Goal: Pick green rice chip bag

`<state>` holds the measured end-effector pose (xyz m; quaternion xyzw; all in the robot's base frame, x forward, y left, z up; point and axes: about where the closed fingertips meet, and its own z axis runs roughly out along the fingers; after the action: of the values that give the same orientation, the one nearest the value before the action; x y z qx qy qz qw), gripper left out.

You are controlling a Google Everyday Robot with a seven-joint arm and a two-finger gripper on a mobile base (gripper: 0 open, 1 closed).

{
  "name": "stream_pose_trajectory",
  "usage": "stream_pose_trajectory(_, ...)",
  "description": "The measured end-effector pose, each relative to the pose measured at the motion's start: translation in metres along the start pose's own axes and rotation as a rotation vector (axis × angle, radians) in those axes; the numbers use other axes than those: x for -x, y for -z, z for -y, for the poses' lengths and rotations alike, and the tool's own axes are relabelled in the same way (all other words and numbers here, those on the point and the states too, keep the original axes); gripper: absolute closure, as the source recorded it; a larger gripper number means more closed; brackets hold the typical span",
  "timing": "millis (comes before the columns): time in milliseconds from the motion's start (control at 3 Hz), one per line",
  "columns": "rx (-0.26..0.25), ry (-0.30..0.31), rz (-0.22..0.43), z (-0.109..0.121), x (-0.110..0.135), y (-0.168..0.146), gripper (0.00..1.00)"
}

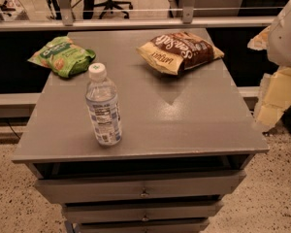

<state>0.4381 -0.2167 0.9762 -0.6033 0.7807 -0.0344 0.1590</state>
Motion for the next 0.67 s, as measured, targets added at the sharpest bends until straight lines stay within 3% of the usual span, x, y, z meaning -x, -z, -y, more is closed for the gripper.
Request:
stream_pose_trajectory(333, 0.0, 0.0, 0.0, 0.0, 0.0, 0.0, 0.0)
stream_pose_trajectory(667, -0.033, 0.033, 0.103, 0.036, 0.048, -0.023, 0.0)
